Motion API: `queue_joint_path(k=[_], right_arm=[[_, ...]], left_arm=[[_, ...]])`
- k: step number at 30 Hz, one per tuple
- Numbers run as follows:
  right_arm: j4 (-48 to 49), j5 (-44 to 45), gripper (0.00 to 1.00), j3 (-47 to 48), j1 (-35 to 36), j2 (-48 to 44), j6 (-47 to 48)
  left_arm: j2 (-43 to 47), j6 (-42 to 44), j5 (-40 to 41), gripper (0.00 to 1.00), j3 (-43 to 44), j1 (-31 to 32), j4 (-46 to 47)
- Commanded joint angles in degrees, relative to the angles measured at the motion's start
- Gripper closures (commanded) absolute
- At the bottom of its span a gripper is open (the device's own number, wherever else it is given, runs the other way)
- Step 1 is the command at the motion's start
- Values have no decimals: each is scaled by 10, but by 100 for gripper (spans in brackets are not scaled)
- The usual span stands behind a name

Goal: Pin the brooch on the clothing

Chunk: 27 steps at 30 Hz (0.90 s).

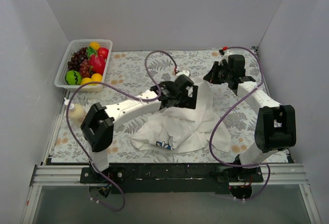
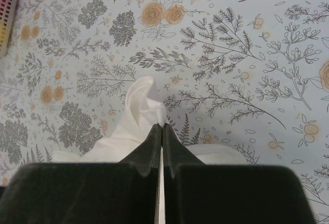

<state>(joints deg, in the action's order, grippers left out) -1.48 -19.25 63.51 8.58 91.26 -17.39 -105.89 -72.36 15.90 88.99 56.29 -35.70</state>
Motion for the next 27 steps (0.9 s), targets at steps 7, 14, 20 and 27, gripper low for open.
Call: queue_joint_path(k=[7, 14, 20, 27], right_arm=[[17, -5, 99, 5, -4, 13, 6], [17, 3, 99, 3, -5, 23, 5], [16, 3, 99, 5, -8, 30, 3], [16, -2, 99, 4, -13, 38, 2]], left_arm=[[36, 119, -178, 15, -15, -157, 97], [-37, 185, -275, 39, 12, -157, 121], [-73, 201, -309, 40, 14, -156, 152], [-141, 213, -308, 42, 47, -147, 164]])
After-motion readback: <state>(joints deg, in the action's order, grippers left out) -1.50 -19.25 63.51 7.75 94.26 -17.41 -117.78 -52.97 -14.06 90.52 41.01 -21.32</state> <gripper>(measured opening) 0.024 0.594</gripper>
